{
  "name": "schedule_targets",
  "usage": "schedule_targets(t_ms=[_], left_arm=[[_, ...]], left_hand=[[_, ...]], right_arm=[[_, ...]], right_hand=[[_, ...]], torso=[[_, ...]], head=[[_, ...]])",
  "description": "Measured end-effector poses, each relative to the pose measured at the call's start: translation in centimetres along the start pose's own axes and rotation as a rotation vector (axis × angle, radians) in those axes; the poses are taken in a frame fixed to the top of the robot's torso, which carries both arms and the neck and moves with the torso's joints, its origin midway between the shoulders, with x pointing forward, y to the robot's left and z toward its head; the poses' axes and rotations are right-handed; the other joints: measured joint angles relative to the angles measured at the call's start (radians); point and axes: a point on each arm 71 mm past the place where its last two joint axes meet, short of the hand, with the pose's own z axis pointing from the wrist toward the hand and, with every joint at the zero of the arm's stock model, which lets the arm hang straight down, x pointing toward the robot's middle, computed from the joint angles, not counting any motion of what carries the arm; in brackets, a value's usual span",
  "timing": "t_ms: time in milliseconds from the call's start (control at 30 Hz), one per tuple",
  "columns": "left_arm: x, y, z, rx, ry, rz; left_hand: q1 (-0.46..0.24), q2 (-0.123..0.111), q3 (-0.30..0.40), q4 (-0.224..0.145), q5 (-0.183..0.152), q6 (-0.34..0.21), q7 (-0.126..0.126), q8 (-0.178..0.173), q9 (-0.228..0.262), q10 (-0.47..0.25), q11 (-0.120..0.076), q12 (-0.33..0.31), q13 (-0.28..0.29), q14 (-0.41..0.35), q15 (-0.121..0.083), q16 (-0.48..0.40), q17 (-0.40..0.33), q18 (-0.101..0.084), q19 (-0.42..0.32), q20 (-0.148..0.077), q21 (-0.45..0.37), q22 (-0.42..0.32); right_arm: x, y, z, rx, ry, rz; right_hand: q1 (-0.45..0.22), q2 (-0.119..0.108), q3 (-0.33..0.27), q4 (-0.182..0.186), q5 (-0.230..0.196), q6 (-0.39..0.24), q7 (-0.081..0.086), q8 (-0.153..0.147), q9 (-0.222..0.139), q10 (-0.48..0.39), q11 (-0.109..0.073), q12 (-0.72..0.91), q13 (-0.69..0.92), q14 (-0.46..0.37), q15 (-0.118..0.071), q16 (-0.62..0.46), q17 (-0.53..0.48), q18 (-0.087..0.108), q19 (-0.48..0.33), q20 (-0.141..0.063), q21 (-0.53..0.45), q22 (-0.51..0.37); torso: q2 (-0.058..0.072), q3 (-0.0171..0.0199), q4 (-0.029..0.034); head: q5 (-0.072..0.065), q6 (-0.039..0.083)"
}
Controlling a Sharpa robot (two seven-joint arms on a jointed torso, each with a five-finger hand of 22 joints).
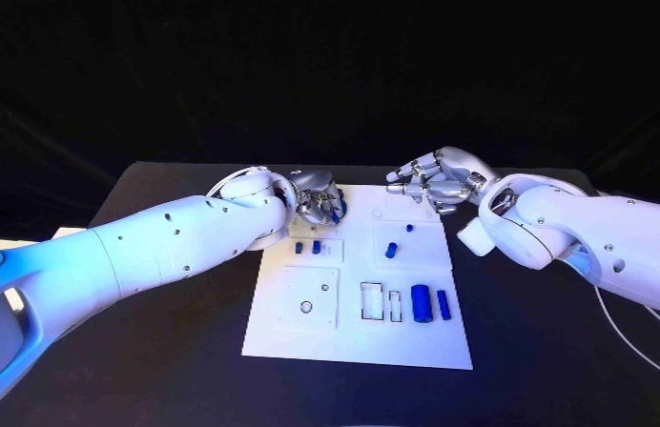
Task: Assemble the parts on the task board
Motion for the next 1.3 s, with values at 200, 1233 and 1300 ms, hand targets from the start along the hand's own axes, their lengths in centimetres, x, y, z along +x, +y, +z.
schedule_targets(t_ms=[200, 1233, 1300], left_arm=[[-1.2, 1.3, -1.5, -0.022, -0.013, -0.053], [0.3, 4.3, -2.5, -0.093, 0.064, -0.052], [0.2, 4.4, -2.4, -0.094, 0.063, -0.052]], left_hand=[[-0.009, -0.004, 0.0, 0.0, 0.0, 0.0, 0.0, -0.004, -0.001, 0.0, 0.0, -0.005, 0.0, 0.0, 0.0, 0.0, -0.002, 0.0, 0.0, 0.0, 0.0, 0.0], [-0.017, -0.012, 0.009, -0.01, 0.0, 0.0, 0.0, -0.006, 0.0, 0.003, 0.004, -0.009, 0.0, 0.0, 0.0, 0.0, 0.0, 0.0, 0.0, 0.0, 0.0, 0.0], [-0.017, -0.012, 0.009, -0.01, 0.0, 0.0, 0.0, -0.006, -0.001, 0.003, 0.004, -0.009, 0.0, 0.0, 0.0, 0.0, 0.0, 0.0, 0.0, 0.0, 0.0, 0.0]], right_arm=[[-0.1, -0.1, -0.1, 0.003, -0.002, -0.001], [-0.1, -0.1, 0.0, 0.004, -0.001, -0.001], [-0.1, -0.1, 0.0, 0.004, -0.001, -0.001]], right_hand=[[0.0, 0.0, 0.0, 0.0, 0.0, 0.0, 0.0, 0.0, 0.0, 0.0, 0.0, 0.0, 0.0, 0.0, 0.0, 0.0, 0.0, 0.0, 0.0, 0.0, 0.0, 0.0], [0.005, 0.005, 0.0, 0.0, 0.0, 0.0, 0.0, 0.0, 0.0, 0.001, 0.001, 0.0, 0.0, 0.0, 0.0, 0.0, 0.0, 0.0, 0.0, 0.0, 0.0, 0.0], [0.005, 0.005, 0.0, 0.0, 0.0, 0.0, 0.0, 0.0, 0.0, 0.001, 0.001, 0.0, 0.0, 0.0, 0.0, 0.0, 0.0, 0.0, 0.0, 0.0, 0.0, 0.0]], torso=[[-0.002, 0.0011, 0.0027], [-0.002, 0.002, 0.0045], [-0.002, 0.0019, 0.004]], head=[[0.0, 0.0], [0.004, -0.005], [0.004, -0.006]])
